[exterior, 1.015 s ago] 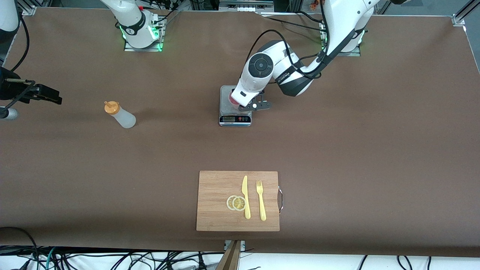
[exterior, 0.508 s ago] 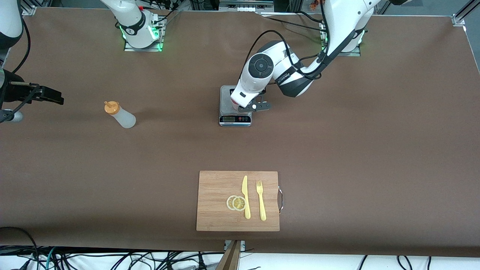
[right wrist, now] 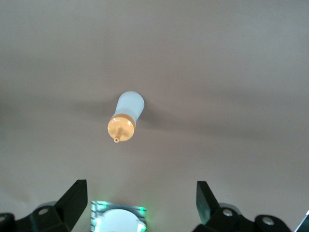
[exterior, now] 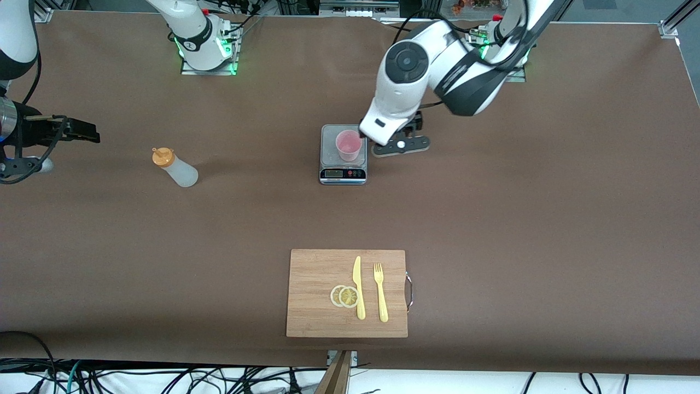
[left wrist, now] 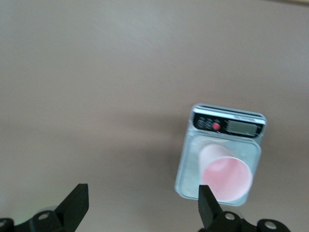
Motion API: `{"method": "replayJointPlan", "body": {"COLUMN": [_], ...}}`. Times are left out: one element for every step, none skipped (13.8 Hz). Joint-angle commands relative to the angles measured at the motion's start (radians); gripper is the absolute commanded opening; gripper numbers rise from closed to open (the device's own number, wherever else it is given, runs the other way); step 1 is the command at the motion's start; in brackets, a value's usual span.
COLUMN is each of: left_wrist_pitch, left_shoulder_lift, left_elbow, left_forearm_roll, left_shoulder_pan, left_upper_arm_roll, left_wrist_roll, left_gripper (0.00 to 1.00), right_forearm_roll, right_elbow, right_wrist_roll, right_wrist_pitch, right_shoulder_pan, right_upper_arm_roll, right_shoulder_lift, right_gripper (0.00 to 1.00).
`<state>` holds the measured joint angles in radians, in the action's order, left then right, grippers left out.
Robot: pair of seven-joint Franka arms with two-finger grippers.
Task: Add sauce to pink cup with both arms
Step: 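Open the left gripper and raise it away from the cup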
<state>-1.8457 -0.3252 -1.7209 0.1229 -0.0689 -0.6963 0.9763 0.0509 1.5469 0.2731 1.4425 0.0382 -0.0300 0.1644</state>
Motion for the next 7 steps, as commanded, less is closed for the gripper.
{"method": "replayJointPlan", "body": {"left_wrist_pitch": [0.156,0.216,0.261,0.295,0.316,0.342,0.362], "left_shoulder_lift": [0.083,0.092,0.097,0.097,0.094,0.091,0.095], "left_elbow": [0.050,0.081,0.113,0.154,0.185,0.199,0.198], "left_forearm_roll": [0.020,0.020,0.020,0.020,0.015,0.018,0.020], "left_shoulder_pan": [0.141,0.170,0.205,0.253,0.300,0.342,0.371], "left_upper_arm_roll": [-0.006,0.001,0.004,0.001,0.001,0.003,0.008], "left_wrist_roll": [-0.195,-0.253,-0.302,-0.368,-0.458,-0.563,-0.664], "left_gripper": [1.00,1.00,1.00,1.00,1.00,1.00,1.00], "right_forearm_roll": [0.003,0.001,-0.002,-0.003,-0.017,-0.058,-0.098], "right_elbow": [0.001,0.007,0.013,0.019,0.019,0.021,0.019], "right_wrist_roll": [0.168,0.234,0.294,0.360,0.426,0.508,0.603], "right_wrist_pitch": [-0.013,-0.011,-0.008,-0.004,-0.002,-0.001,0.001], "right_shoulder_pan": [0.022,0.023,0.034,0.046,0.066,0.106,0.147], "right_upper_arm_roll": [0.001,0.001,-0.001,-0.001,-0.001,-0.002,-0.002], "right_shoulder_lift": [0.010,0.010,0.012,0.018,0.030,0.049,0.078], "right_gripper": [1.00,1.00,1.00,1.00,1.00,1.00,1.00]}}
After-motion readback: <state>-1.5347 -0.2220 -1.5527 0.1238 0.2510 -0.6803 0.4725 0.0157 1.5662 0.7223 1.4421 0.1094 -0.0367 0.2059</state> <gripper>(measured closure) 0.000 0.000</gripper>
